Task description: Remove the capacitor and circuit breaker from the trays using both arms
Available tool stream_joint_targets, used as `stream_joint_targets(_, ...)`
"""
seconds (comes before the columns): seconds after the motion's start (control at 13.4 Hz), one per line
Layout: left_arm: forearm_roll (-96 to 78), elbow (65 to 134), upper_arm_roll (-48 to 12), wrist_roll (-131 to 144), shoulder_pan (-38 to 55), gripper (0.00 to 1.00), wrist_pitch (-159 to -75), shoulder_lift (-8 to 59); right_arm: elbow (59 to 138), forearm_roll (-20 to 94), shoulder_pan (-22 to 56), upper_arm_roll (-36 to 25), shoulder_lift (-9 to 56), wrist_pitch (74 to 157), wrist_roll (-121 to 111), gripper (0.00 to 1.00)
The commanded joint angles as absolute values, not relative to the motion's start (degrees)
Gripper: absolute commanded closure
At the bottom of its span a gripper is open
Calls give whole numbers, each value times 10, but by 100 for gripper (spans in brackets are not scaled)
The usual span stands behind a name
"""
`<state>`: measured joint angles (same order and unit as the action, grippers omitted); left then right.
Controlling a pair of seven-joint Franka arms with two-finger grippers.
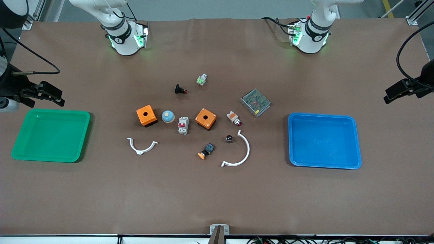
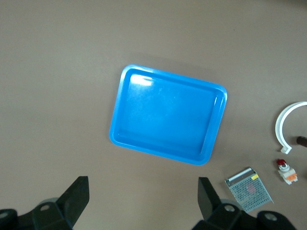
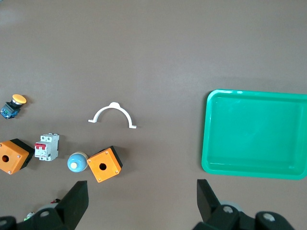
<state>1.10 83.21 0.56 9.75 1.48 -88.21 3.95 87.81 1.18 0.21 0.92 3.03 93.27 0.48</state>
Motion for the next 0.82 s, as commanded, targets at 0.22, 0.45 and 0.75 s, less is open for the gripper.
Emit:
stream_joint_targets(0.22, 2, 878, -37, 88, -21, 0, -874, -12, 860, 6, -4, 13, 35, 924, 8, 0)
stream_joint_targets(0.45, 3, 877, -37, 83, -19, 0, -874, -10, 849, 8, -7, 11, 34, 920, 9, 0)
stream_joint_targets(0.75, 4, 870, -57, 76, -19, 0, -849, -10, 841, 0, -6, 11, 34, 922, 6, 0)
